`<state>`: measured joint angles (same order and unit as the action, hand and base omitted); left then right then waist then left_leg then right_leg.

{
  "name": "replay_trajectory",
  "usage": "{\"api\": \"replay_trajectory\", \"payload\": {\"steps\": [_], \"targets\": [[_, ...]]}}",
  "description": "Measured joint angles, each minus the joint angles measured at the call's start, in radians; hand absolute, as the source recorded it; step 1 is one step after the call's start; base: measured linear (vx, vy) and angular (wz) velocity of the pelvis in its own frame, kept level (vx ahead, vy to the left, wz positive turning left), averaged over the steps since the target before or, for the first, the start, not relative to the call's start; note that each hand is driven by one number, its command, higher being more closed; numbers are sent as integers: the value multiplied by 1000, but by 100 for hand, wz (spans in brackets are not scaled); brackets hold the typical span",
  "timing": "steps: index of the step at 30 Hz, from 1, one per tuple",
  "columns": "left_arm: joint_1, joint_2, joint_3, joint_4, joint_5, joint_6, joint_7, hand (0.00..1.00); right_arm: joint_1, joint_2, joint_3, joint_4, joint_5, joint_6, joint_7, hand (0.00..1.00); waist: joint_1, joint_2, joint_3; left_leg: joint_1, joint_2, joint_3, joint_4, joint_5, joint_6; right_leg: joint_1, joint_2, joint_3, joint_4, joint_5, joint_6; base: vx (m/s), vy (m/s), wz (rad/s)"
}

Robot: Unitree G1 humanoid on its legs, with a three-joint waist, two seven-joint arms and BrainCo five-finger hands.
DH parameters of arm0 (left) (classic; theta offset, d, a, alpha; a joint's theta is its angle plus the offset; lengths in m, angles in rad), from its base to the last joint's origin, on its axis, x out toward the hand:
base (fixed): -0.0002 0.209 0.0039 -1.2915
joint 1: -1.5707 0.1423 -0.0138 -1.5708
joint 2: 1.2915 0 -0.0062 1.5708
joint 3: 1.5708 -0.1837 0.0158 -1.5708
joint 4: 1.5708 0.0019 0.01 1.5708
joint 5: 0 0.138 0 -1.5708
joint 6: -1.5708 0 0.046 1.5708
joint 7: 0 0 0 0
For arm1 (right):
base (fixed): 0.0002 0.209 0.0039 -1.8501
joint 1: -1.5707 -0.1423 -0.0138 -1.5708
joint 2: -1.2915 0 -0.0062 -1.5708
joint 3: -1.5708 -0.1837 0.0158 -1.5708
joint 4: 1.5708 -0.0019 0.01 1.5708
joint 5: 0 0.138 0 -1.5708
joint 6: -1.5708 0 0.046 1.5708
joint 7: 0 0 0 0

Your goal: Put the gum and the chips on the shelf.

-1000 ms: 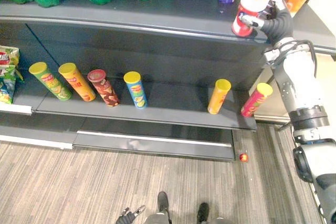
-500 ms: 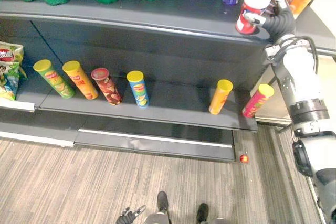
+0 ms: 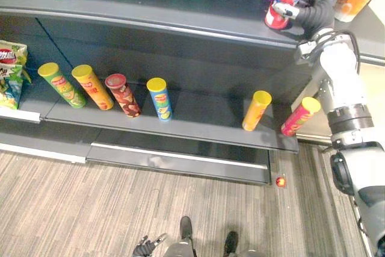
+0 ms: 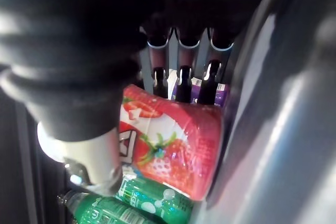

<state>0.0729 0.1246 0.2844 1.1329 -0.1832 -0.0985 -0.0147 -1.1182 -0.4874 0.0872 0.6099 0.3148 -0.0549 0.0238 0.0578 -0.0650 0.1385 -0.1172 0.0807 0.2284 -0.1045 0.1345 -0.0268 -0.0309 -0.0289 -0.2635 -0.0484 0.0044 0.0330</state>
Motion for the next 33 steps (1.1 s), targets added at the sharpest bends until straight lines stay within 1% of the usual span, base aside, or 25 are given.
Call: {"api": "replay_trajectory", "payload": {"steps": [3,4,20,27,32,33], "targets": [[0,0,-1,0,0,0,1,0,-4,2,0,8,0,0,0,100,0,0,0,0,1,0,0,0,0,0,1,0,0,0,0,13,1,0],[0,0,-1,0,0,0,1,0,-12,5,0,22,0,0,1,0,0,0,0,0,1,0,0,0,0,0,1,0,0,0,0,0,0,0],[0,0,-1,-1,0,0,1,0,-21,16,-1,35,1,3,1,0,0,-3,2,6,1,7,0,0,0,2,1,6,0,0,0,0,0,0],[2,-1,8,-1,5,2,0,0,3,16,-1,30,1,22,5,0,-1,-5,4,36,4,29,0,-6,-8,20,1,30,0,0,0,17,1,-9],[2,-1,15,0,10,5,-2,0,55,14,-41,-24,2,20,4,0,-10,-5,3,43,8,41,0,-7,-9,20,4,44,0,0,0,24,1,-9],[4,0,16,-1,10,11,-2,0,66,14,-51,-29,2,19,2,0,-16,-5,3,46,9,46,0,-8,-10,21,4,48,0,0,0,28,2,-8]]}}
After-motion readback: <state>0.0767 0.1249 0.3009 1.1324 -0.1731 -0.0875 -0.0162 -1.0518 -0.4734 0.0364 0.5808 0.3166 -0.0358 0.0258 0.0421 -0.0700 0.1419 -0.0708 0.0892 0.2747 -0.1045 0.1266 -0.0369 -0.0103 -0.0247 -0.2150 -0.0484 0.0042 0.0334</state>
